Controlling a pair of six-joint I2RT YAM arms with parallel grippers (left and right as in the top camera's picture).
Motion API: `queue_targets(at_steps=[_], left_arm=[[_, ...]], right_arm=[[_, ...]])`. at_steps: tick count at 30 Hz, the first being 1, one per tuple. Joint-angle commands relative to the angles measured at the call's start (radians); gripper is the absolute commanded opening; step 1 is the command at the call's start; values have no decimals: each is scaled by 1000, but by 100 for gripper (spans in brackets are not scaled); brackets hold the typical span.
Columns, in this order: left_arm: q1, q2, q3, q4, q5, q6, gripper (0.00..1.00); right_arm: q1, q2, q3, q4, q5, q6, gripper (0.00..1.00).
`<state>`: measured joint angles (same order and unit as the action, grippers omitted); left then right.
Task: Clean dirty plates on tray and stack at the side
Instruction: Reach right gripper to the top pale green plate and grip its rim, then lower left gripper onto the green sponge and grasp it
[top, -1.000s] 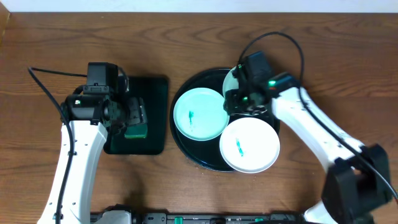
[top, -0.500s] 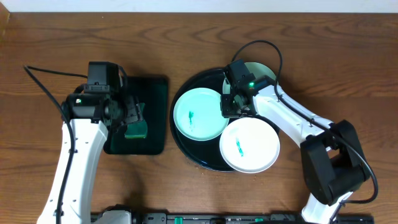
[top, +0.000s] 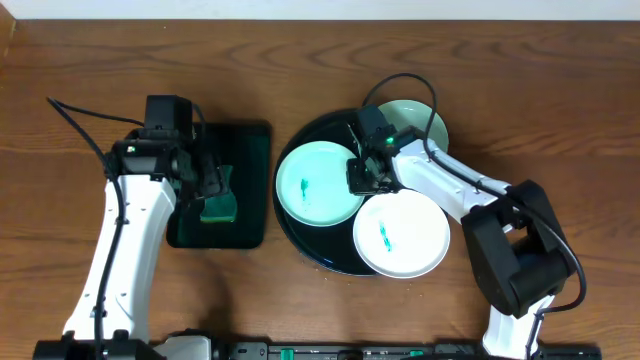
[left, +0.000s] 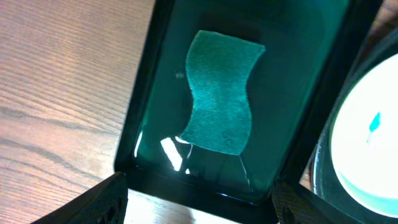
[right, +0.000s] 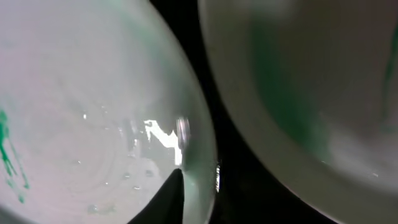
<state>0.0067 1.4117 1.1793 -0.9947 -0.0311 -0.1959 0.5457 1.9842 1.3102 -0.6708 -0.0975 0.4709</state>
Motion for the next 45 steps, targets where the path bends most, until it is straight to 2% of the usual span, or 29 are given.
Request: queue_targets(at_steps=[1,6,13,19,24,30,36,45], left_arm=[[23,31,19,5,-19,-16,75],[24,83,19,13,-19,-16,75],[24,188,19,32,-18,-16,73],[24,255,19,101,13,16,60],[24,318,19,126,122,61,54],[24,394,19,131,67,48,52],[26,411,17,177,66,49,45],[26,484,3,209,69,48,44]], right_arm=[[9,20,17,11,3,7,15],[10,31,17,26,-1,13,1],[11,31,17,25,0,15,1],[13,31,18,31,0,15,1],[13,31,17,32,0,14,1],[13,31,17,33,0,14,1],[13,31,17,35,0,15,1],[13,31,17,35,0,14,1]])
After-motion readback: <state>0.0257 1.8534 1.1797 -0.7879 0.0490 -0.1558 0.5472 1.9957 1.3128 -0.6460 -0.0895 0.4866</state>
